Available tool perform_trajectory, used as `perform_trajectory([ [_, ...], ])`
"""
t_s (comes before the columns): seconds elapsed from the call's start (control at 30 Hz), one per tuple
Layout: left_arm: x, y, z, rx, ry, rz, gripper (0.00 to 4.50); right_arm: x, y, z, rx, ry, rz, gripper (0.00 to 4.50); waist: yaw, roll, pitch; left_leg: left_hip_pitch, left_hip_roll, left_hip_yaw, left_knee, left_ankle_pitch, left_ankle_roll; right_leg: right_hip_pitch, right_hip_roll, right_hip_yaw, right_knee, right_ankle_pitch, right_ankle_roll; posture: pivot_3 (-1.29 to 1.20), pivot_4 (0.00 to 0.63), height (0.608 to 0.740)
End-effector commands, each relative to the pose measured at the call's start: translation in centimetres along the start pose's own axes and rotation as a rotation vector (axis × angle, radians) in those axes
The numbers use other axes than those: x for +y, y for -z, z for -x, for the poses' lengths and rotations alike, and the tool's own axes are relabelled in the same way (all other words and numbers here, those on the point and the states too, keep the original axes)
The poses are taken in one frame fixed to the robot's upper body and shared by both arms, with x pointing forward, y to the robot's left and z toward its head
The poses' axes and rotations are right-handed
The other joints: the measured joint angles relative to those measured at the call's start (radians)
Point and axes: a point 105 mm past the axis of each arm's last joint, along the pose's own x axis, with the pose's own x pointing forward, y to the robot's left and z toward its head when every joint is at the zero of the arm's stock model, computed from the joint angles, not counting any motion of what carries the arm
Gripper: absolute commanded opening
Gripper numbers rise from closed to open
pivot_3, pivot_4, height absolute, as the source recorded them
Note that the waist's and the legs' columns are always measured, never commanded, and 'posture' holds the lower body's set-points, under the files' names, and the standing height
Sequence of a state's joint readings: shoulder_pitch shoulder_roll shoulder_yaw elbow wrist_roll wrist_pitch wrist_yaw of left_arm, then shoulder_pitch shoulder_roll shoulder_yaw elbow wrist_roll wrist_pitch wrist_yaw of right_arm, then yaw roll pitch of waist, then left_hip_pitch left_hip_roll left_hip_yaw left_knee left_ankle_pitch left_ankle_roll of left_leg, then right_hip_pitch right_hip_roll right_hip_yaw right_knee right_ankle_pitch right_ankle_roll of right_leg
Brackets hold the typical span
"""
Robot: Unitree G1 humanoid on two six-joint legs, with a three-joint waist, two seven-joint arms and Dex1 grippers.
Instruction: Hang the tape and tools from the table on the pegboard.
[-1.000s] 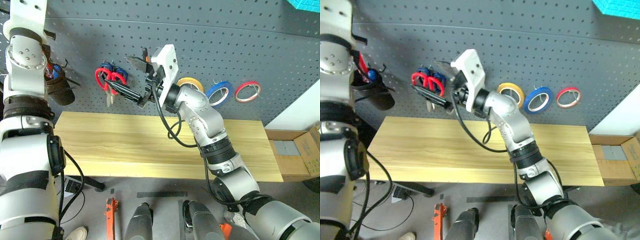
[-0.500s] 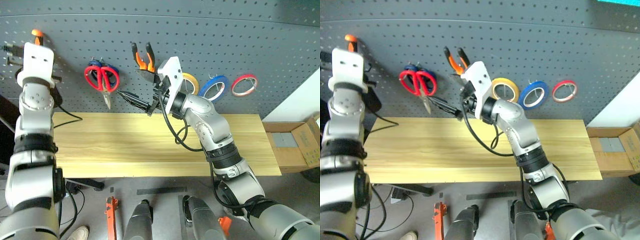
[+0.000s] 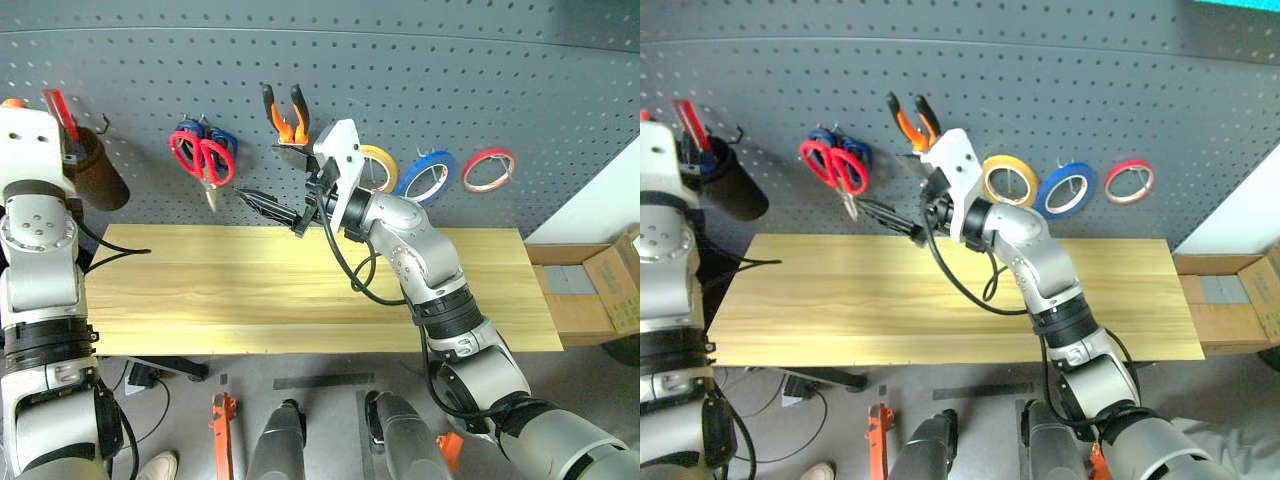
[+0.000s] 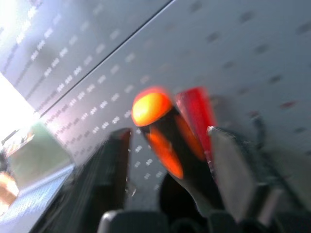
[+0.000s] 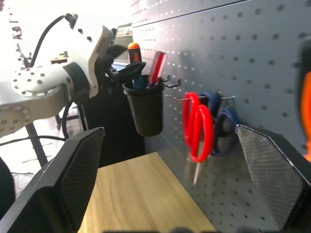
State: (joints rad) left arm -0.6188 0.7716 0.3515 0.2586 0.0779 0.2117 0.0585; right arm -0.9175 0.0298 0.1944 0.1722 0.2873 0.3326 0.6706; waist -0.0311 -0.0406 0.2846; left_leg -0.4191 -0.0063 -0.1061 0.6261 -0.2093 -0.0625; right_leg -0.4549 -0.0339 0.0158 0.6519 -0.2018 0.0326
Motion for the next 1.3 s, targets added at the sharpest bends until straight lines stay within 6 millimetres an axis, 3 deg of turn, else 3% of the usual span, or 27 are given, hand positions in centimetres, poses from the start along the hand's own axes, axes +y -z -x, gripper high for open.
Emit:
perform_trajectory([
  [0.03,1.0,-1.7,-0.1,-0.053,-0.035,0.039,4.38,0.4,-1.3,-0.3,-0.046,-0.017,0.041,4.50,0.003,0.000,0.000,0.000,0.000,0.000,0.000,0.000,0.000,0.000,0.000,0.000,0.000,0.000,0.000,0.11,0.272,0.740],
  [0.23,0.2,-1.0,-0.3,0.008,-0.003,0.196,4.48,-0.1,-1.3,0.0,-0.048,0.000,0.063,4.50,0.016,-0.002,-0.001,0.000,0.000,-0.001,0.001,0.000,0.000,0.001,0.000,-0.001,0.000,0.000,0.000,0.11,0.247,0.740],
  [0.4,-0.9,-0.8,0.6,0.063,0.053,0.393,4.48,-0.8,-1.6,1.7,-0.035,0.020,0.144,4.50,0.025,-0.004,-0.004,0.000,0.000,-0.001,0.001,0.000,-0.001,0.001,-0.001,-0.001,-0.001,0.000,0.000,0.11,0.205,0.740],
  [0.53,-4.5,-2.2,4.3,0.094,0.232,0.523,4.48,-0.4,-0.6,4.6,0.011,0.038,0.206,4.50,0.029,-0.007,-0.009,-0.001,-0.001,0.000,0.001,0.002,-0.004,0.002,-0.002,-0.001,-0.003,0.000,0.000,0.11,0.169,0.740],
  [0.63,-8.1,-4.4,8.8,0.092,0.395,0.594,4.48,0.8,1.7,7.5,0.084,0.056,0.204,4.50,0.032,-0.013,-0.018,-0.002,-0.001,0.000,0.001,0.002,-0.005,0.002,-0.004,-0.001,-0.005,0.001,0.000,0.11,0.148,0.740],
  [0.73,-11.2,-4.8,13.0,0.146,0.509,0.641,4.48,1.4,4.1,9.8,0.160,0.139,0.142,4.50,0.039,-0.016,-0.031,-0.003,-0.001,-0.001,0.003,0.001,-0.006,0.003,-0.004,-0.001,-0.005,0.001,0.000,0.10,0.121,0.740],
  [0.83,-13.8,-3.3,16.6,0.237,0.584,0.629,4.48,0.9,7.2,11.8,0.259,0.277,0.081,4.50,0.033,-0.010,-0.059,0.005,-0.001,0.002,0.003,0.001,-0.005,0.009,-0.002,0.001,-0.005,0.002,0.000,0.09,0.104,0.740],
  [0.93,-16.3,0.8,19.1,0.394,0.614,0.606,4.48,-1.0,12.3,15.0,0.437,0.487,0.038,4.50,0.030,-0.002,-0.086,0.024,0.001,0.004,-0.001,-0.001,-0.002,0.029,0.000,0.001,-0.009,-0.003,0.003,0.08,0.078,0.740],
  [1.0,-17.5,3.1,20.2,0.456,0.636,0.596,4.48,-1.9,14.3,16.6,0.503,0.584,0.028,4.50,0.027,0.004,-0.100,0.037,0.003,0.004,0.000,-0.001,-0.001,0.041,0.002,0.000,-0.011,-0.006,-0.004,0.07,0.069,0.740],
  [1.03,-18.0,4.2,20.7,0.483,0.653,0.587,4.48,-2.3,15.1,17.1,0.530,0.614,0.036,4.50,0.020,0.013,-0.110,0.038,0.006,0.002,0.003,-0.003,-0.004,0.045,0.005,-0.002,-0.018,-0.006,-0.005,0.06,0.058,0.740],
  [1.1,-19.1,6.2,21.2,0.513,0.696,0.543,4.48,-3.4,16.1,18.2,0.550,0.739,-0.012,4.50,0.009,0.028,-0.130,0.031,0.019,-0.001,0.002,-0.005,-0.007,0.052,0.016,-0.012,-0.051,0.002,-0.006,0.04,0.041,0.740],
  [1.13,-19.5,6.8,21.3,0.515,0.715,0.525,4.48,-3.9,16.4,18.6,0.555,0.793,-0.030,4.50,0.003,0.029,-0.137,0.025,0.020,-0.002,0.002,-0.005,-0.006,0.052,0.015,-0.016,-0.061,0.008,-0.005,0.03,0.035,0.740],
  [1.3,-20.1,7.9,20.5,0.491,0.752,0.514,4.48,-5.5,16.6,21.0,0.562,0.987,-0.082,4.50,-0.003,0.019,-0.176,0.025,0.016,0.012,0.004,0.003,0.007,0.050,0.011,-0.003,-0.056,0.022,0.003,-0.03,0.000,0.740],
])
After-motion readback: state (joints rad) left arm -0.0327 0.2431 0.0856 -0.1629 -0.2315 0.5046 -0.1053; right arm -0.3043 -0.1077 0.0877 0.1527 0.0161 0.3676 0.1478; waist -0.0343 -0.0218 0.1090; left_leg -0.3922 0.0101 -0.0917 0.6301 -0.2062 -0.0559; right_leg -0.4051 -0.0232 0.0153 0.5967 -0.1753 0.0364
